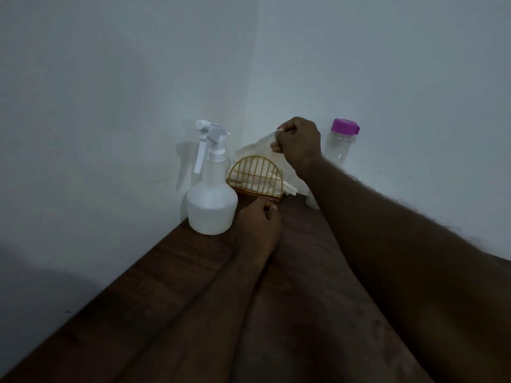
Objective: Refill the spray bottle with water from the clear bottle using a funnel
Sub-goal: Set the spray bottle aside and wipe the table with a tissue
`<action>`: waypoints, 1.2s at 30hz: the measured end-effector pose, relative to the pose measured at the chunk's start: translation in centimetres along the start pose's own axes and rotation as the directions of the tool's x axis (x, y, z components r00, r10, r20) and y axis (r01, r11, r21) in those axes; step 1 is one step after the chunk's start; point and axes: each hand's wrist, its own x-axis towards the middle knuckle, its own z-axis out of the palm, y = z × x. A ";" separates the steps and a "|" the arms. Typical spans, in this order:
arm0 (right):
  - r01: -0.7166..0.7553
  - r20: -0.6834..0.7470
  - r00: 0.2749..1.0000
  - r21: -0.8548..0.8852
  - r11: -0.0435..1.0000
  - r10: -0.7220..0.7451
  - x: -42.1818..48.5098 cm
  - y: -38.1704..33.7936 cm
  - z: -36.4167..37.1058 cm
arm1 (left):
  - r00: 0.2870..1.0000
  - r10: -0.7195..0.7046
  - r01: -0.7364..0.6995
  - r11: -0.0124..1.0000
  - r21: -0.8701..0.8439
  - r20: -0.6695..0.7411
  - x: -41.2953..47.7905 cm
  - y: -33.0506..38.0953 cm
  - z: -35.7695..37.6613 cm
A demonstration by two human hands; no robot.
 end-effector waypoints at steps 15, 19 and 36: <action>0.139 0.071 0.990 -0.300 0.944 -0.123 -6.3 -3.5 -7.2 | 0.996 -0.068 0.058 0.985 -0.163 -0.052 -2.0 2.6 -1.6; 0.123 0.098 0.991 -0.403 0.907 -0.091 -10.6 -4.5 -11.2 | 0.975 -0.048 0.112 0.950 -0.293 0.217 -5.4 5.9 -3.0; -0.081 0.046 0.993 -0.445 0.892 0.113 -31.0 -7.2 -28.1 | 0.624 0.195 0.275 0.852 -0.447 0.756 -24.2 16.0 -2.0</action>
